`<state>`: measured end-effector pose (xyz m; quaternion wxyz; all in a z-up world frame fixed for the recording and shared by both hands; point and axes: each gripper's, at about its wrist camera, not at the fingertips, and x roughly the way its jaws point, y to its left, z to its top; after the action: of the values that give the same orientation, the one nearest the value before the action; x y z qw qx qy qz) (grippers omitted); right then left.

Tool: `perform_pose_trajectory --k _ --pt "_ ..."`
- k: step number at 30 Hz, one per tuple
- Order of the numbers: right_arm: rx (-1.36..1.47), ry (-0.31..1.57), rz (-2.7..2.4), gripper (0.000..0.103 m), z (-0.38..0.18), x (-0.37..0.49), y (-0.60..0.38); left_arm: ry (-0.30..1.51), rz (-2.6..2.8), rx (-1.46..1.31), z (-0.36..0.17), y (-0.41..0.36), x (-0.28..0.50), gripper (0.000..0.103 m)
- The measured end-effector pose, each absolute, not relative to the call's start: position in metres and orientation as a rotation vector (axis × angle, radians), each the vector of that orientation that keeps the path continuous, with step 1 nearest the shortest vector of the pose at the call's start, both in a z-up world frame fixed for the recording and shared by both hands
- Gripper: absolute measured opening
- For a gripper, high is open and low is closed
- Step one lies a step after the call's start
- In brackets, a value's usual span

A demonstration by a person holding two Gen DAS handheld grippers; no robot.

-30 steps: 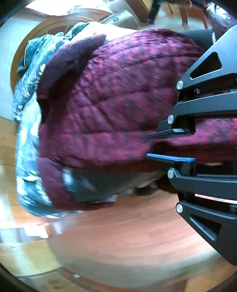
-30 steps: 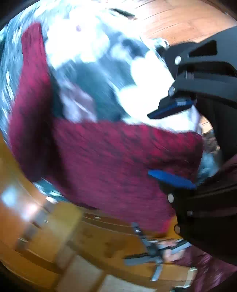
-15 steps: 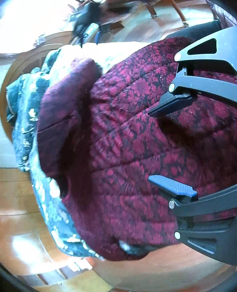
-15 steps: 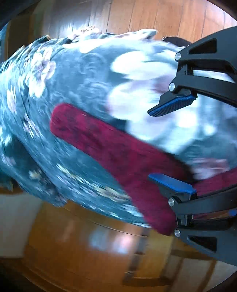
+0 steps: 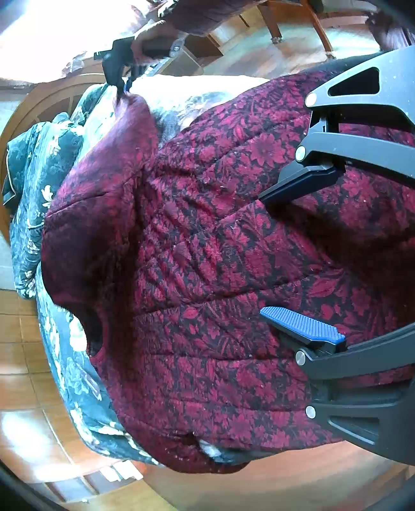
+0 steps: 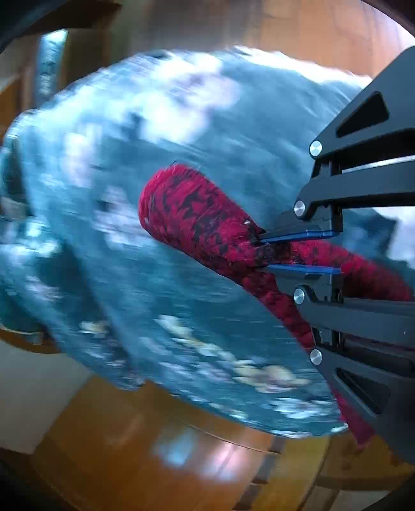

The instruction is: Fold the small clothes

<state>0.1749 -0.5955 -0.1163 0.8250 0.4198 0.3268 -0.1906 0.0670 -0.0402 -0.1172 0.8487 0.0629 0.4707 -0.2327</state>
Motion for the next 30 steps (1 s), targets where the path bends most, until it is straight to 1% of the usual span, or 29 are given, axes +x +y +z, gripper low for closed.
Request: perform_pose_trajectory --k 2,5,6,7,8,10,12,14,15,16,17,19,21,24,27,29,30 --pt "0.897 0.651 -0.437 0.010 -0.104 0.173 -0.620 0.991 -0.495 0.129 -0.114 -0.042 0.070 0.065" --pt "0.845 0.666 -0.513 0.008 -0.108 0.181 -0.635 0.989 -0.499 0.122 -0.112 -0.045 0.075 0.065" --pt "0.837 0.687 -0.540 0.003 -0.116 0.182 -0.639 0.990 -0.501 0.119 -0.111 -0.046 0.077 0.065" --pt "0.837 0.707 -0.566 0.002 -0.124 0.182 -0.642 0.992 -0.501 0.115 -0.111 -0.047 0.078 0.065" --pt "0.848 0.731 -0.580 0.002 -0.132 0.176 -0.646 0.990 -0.500 0.113 -0.109 -0.047 0.080 0.065" --pt "0.824 0.784 -0.635 0.006 -0.148 0.167 -0.645 0.982 -0.495 0.115 -0.107 -0.045 0.081 0.065" --pt "0.807 0.778 -0.630 0.007 -0.144 0.155 -0.639 0.974 -0.474 0.112 -0.104 -0.037 0.083 0.065" --pt "0.813 0.735 -0.598 0.034 -0.132 0.135 -0.628 0.977 -0.431 0.076 -0.104 -0.021 0.091 0.065" --pt "0.818 0.703 -0.576 0.059 -0.126 0.130 -0.620 0.976 -0.410 0.056 -0.102 -0.015 0.094 0.065" --pt "0.817 0.674 -0.538 0.063 -0.117 0.124 -0.609 0.974 -0.379 0.027 -0.102 -0.004 0.098 0.065" --pt "0.814 0.671 -0.460 0.063 -0.111 0.121 -0.592 0.978 -0.354 -0.002 -0.102 0.005 0.102 0.065" --pt "0.839 0.683 -0.348 0.072 -0.108 0.119 -0.565 0.993 -0.301 -0.102 -0.105 0.029 0.109 0.065" --pt "0.876 0.710 -0.243 0.074 -0.116 0.120 -0.536 0.993 -0.241 -0.190 -0.107 0.054 0.115 0.065" --pt "0.959 0.768 -0.163 0.074 -0.137 0.126 -0.506 0.974 -0.170 -0.231 -0.107 0.077 0.121 0.065" --pt "1.077 0.754 -0.216 0.073 -0.157 0.130 -0.502 0.960 -0.165 -0.231 -0.108 0.081 0.118 0.065" --pt "1.183 0.738 -0.266 0.070 -0.172 0.132 -0.509 0.958 -0.180 -0.219 -0.109 0.075 0.115 0.065" --pt "1.222 0.729 -0.301 0.067 -0.178 0.136 -0.513 0.955 -0.193 -0.200 -0.110 0.070 0.113 0.065"
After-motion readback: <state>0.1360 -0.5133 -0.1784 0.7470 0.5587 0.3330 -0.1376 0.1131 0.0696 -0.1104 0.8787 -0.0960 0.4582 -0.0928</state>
